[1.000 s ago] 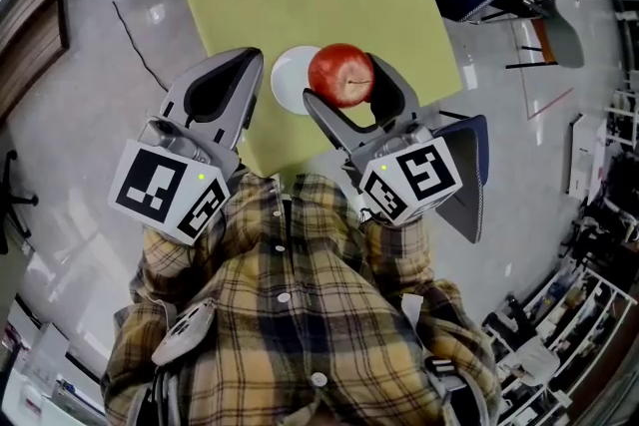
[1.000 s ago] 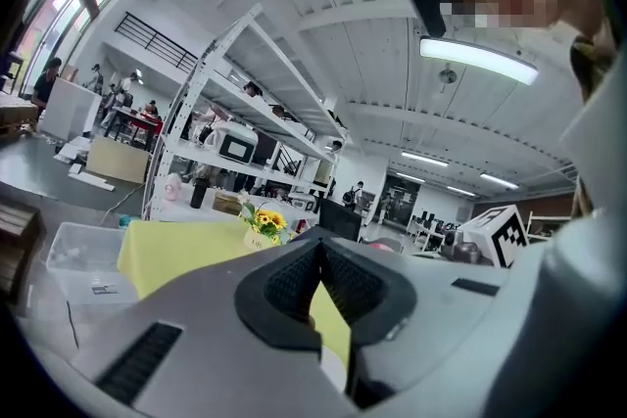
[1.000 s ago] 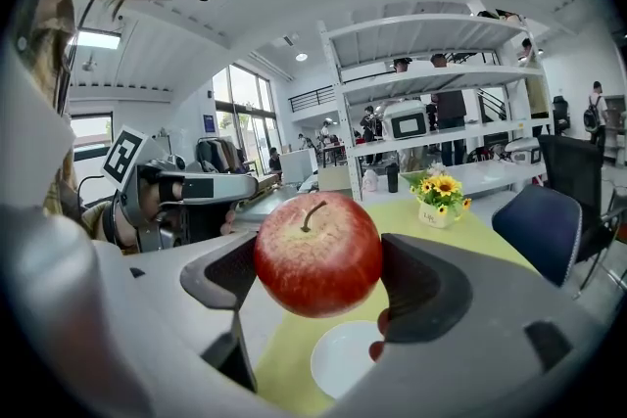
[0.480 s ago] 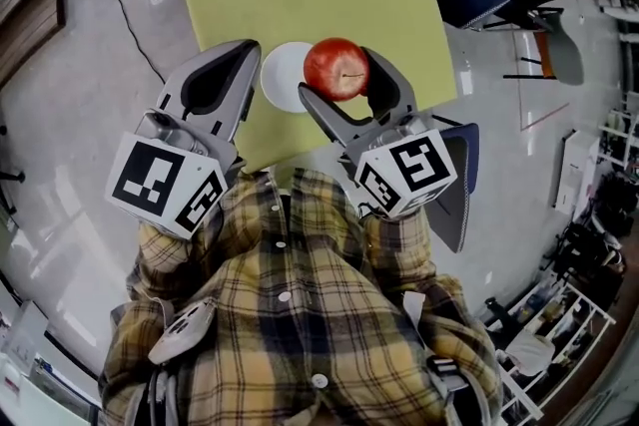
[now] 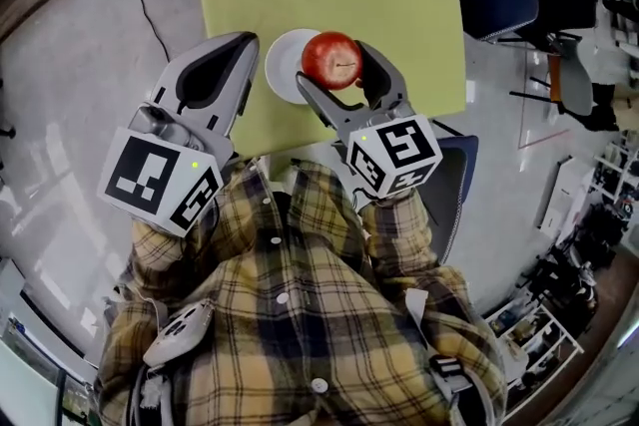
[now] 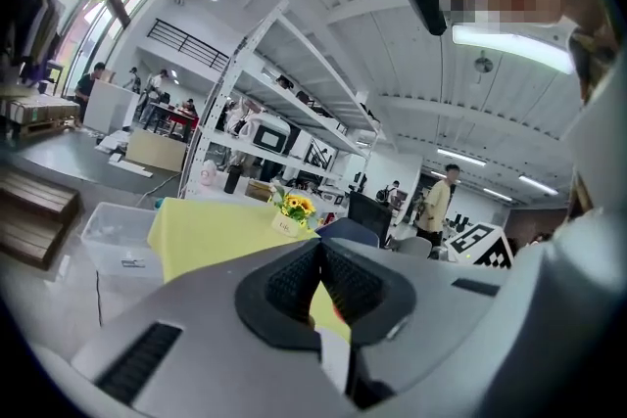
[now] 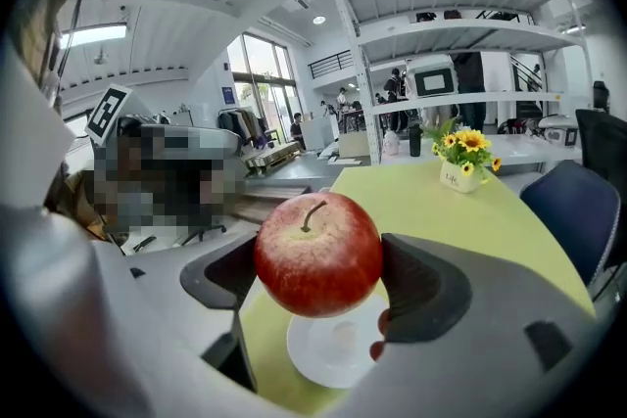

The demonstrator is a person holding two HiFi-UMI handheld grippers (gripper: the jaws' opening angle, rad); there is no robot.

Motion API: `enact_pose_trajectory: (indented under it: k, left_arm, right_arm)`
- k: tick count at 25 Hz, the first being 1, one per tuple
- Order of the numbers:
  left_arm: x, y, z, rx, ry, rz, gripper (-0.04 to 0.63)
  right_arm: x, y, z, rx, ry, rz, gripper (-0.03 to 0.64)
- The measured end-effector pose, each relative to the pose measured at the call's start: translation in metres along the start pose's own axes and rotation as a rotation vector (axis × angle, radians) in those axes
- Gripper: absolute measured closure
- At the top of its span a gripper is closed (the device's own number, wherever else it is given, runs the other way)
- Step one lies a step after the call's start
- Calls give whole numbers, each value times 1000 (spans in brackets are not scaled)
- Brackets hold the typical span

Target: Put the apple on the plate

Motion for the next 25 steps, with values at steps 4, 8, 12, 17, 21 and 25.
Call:
enact_pose_trajectory:
  k: [4,8,12,17,21,25]
  left_arm:
    - [8,-1,3,-29,14,21,588]
    - [16,-1,6,-38,25,33,588]
    - [23,1,7,-45,33,48,588]
    - [29,0,9,-58,43,68,588]
    - [30,2,12,-72,41,75,588]
    - [31,5,16,-86,41,82,588]
  right_arm:
    - [15,-13,-7,-21,-24,28,232]
    - [29,-26,-10,-22,-10,51,232]
    - [48,-40,-7,-32,21,93,232]
    - [70,-56,-13,-20,9,138,232]
    - [83,-64,-18,4,37,169,232]
    - [92,-70,-19,26,44,196,232]
Point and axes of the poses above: the fingertips, and each gripper's own axes: y backward along the fingers, z to its left, x out of its underside, the point moved 10 cm from there along y, backward along the fingers, and after that the axes turned 4 degrees about -x, right-handed, at the moved point
